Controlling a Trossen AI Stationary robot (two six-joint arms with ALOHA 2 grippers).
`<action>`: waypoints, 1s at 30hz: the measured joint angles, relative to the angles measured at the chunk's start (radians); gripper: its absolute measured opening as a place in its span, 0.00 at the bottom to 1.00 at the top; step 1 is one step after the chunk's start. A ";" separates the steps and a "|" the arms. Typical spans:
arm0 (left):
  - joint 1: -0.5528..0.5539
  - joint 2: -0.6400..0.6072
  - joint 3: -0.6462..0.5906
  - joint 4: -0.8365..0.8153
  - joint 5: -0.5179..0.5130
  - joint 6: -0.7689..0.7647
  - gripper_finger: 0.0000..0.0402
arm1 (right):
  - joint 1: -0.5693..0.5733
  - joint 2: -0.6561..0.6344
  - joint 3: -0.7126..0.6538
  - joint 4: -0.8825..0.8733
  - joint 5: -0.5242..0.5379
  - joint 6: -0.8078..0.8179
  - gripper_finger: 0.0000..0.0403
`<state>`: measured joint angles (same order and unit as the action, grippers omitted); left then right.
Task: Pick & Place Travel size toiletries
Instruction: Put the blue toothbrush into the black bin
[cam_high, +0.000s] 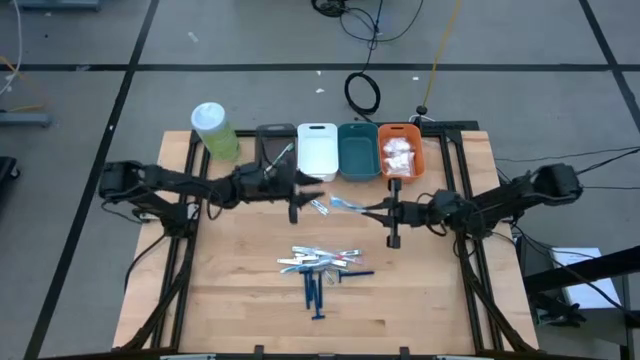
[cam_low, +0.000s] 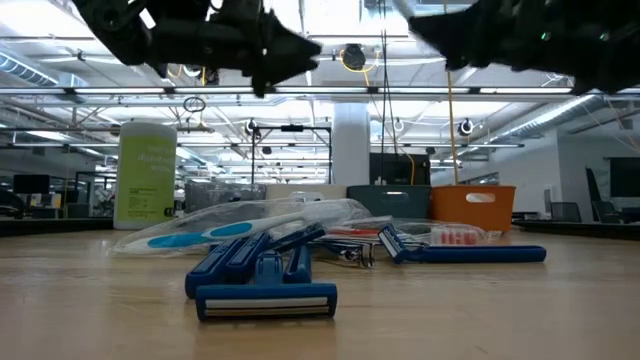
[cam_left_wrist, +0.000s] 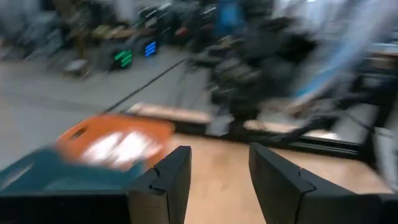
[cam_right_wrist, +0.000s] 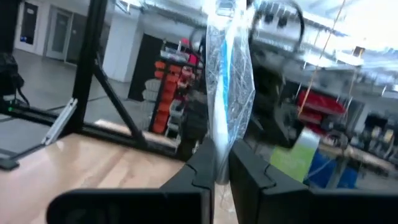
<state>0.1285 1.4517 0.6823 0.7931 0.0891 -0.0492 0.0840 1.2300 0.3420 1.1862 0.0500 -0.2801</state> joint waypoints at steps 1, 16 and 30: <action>-0.016 0.028 0.000 0.066 0.028 0.030 0.39 | -0.005 0.032 0.000 0.025 0.000 0.004 0.04; -0.121 0.240 0.130 0.336 -0.012 0.124 0.39 | -0.007 0.160 0.000 0.217 -0.001 0.000 0.04; -0.131 0.315 0.272 0.230 0.011 0.146 0.59 | -0.007 0.160 0.000 0.193 0.000 0.000 0.04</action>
<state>-0.0021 1.7664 0.9539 1.0230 0.1001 0.0963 0.0772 1.3899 0.3420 1.3794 0.0496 -0.2806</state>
